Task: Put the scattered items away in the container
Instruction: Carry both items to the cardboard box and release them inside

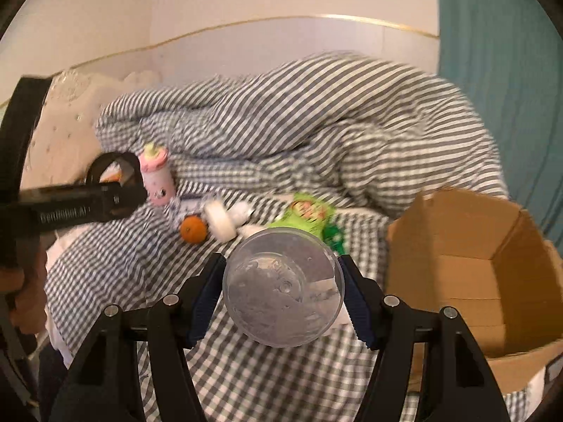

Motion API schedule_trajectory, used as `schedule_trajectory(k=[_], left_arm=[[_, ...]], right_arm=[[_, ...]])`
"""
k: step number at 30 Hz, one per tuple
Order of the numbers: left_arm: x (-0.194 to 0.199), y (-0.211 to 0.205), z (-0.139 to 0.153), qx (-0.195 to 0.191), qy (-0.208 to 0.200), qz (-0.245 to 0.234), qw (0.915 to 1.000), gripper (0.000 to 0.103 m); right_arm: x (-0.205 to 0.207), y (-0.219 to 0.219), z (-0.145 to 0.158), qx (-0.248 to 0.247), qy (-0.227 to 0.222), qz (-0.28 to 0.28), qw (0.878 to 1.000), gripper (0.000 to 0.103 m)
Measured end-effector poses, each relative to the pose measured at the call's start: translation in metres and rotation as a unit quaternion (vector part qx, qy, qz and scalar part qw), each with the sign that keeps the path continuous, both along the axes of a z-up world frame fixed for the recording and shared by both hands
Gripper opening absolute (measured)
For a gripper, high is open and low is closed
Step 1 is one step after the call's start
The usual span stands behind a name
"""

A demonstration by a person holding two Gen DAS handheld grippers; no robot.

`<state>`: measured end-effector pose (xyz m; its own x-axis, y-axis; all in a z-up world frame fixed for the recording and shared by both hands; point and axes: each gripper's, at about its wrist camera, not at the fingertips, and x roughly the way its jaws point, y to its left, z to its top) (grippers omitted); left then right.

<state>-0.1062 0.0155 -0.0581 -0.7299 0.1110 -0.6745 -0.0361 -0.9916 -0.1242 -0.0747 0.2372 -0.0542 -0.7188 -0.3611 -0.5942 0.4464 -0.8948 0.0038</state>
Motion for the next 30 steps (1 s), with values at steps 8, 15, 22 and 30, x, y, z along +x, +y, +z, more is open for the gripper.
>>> schedule_trajectory(k=[8,15,22,30], left_arm=[[0.017,0.064,0.042,-0.007,0.031,-0.044,0.9985,0.051],[0.023,0.125,0.064,0.000,0.049,-0.086,0.9951,0.051],[0.018,0.190,0.066,0.012,0.050,-0.130,0.9902,0.051],[0.013,0.251,0.062,0.014,0.050,-0.163,0.9853,0.051]], right_arm=[[0.021,0.067,0.047,-0.015,0.043,-0.059,0.997,0.064],[0.045,0.126,0.072,-0.009,0.067,-0.108,0.992,0.064],[0.050,0.189,0.081,0.005,0.071,-0.162,0.984,0.064],[0.042,0.236,0.080,0.004,0.066,-0.191,0.979,0.064]])
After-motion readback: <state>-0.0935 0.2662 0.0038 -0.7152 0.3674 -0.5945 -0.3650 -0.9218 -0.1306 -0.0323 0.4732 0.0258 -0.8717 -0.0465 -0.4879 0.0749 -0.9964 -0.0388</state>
